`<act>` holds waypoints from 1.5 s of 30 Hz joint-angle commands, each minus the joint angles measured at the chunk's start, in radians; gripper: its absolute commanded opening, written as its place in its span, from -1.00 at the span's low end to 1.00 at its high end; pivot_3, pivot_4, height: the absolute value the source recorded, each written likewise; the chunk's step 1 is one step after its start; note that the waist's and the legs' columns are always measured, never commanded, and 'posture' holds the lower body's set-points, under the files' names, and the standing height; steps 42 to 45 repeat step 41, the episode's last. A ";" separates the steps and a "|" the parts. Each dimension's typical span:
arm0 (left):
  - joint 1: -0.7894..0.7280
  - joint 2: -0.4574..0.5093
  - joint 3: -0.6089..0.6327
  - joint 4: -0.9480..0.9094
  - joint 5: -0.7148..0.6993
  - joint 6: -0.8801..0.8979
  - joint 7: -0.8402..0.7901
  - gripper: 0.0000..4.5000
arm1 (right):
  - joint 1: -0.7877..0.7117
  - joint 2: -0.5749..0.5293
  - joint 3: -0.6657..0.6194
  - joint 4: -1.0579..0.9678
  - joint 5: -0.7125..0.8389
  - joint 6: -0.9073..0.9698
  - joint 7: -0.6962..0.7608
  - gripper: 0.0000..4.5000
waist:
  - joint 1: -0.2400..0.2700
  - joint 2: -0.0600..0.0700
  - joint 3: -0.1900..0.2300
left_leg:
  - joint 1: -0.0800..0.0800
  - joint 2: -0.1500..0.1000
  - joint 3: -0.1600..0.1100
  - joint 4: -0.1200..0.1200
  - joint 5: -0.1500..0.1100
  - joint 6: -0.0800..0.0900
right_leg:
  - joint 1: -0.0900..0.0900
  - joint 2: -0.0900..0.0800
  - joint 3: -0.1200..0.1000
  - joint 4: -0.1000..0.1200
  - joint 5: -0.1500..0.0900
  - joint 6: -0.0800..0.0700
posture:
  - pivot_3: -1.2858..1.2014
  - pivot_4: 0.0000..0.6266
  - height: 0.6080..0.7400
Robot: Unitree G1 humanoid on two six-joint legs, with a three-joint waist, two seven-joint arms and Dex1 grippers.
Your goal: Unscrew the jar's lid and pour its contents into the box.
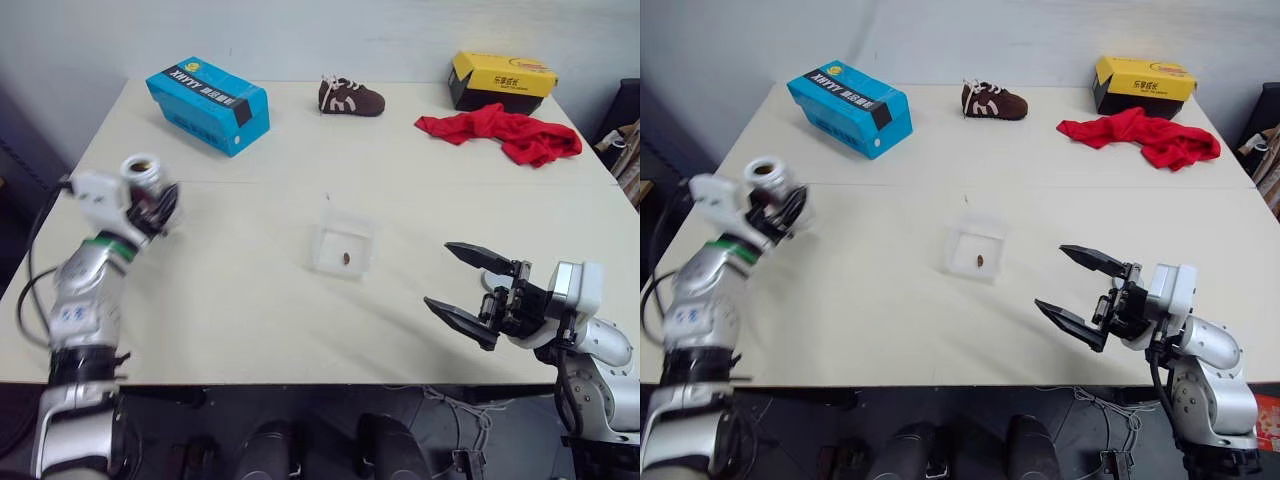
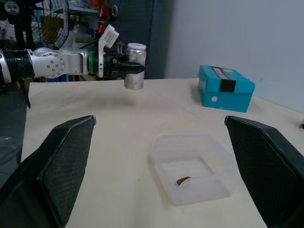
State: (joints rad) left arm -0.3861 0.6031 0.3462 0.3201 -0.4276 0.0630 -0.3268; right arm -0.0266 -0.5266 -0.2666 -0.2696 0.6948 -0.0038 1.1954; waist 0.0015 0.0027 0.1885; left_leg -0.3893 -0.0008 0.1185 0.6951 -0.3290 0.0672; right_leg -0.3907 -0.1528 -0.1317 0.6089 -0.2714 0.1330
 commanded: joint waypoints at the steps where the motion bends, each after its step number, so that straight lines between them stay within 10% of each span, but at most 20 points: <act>1: 0.076 -0.017 0.083 -0.037 0.003 -0.058 0.016 0.03 | 0.012 0.004 0.019 0.001 -0.009 -0.057 0.050 0.98 | 0.008 -0.001 0.000 | 0.000 -0.001 0.000 0.000 0.000 0.000 | 0.000 -0.001 0.000 0.000 0.000 0.000 | 0.03 -0.52 1.00; 12: 0.141 -0.104 0.069 0.066 0.086 -0.209 -0.008 0.03 | 0.014 -0.008 0.023 0.037 -0.023 -0.073 0.056 0.98 | 0.020 -0.001 -0.001 | 0.002 -0.004 0.001 -0.003 -0.006 -0.005 | -0.001 -0.012 -0.001 0.001 0.000 0.000 | 0.03 -0.52 1.00; 18: 0.223 -0.103 0.101 -0.042 0.048 -0.165 -0.040 0.99 | 0.061 -0.035 -0.029 0.050 -0.010 -0.073 0.066 1.00 | 0.019 -0.002 -0.001 | 0.002 -0.004 0.002 -0.003 -0.007 -0.004 | -0.002 -0.012 -0.001 0.001 0.000 0.000 | 0.03 -0.52 1.00; 37: 0.930 0.187 0.334 -0.488 -0.011 -0.090 -0.587 0.99 | 0.265 -0.287 -0.340 0.371 -0.020 -0.218 0.346 1.00 | 0.001 -0.001 -0.002 | 0.003 -0.002 0.003 -0.014 -0.010 -0.006 | -0.002 -0.014 0.006 -0.016 -0.002 -0.004 | 0.03 -0.52 1.00; 45: 0.971 0.202 0.358 -0.493 0.006 -0.125 -0.653 0.99 | 0.237 -0.326 -0.342 0.421 -0.012 -0.223 0.383 1.00 | 0.000 0.000 -0.002 | 0.003 -0.001 0.003 -0.015 -0.010 -0.007 | -0.002 -0.013 0.006 -0.018 -0.003 -0.006 | 0.03 -0.52 1.00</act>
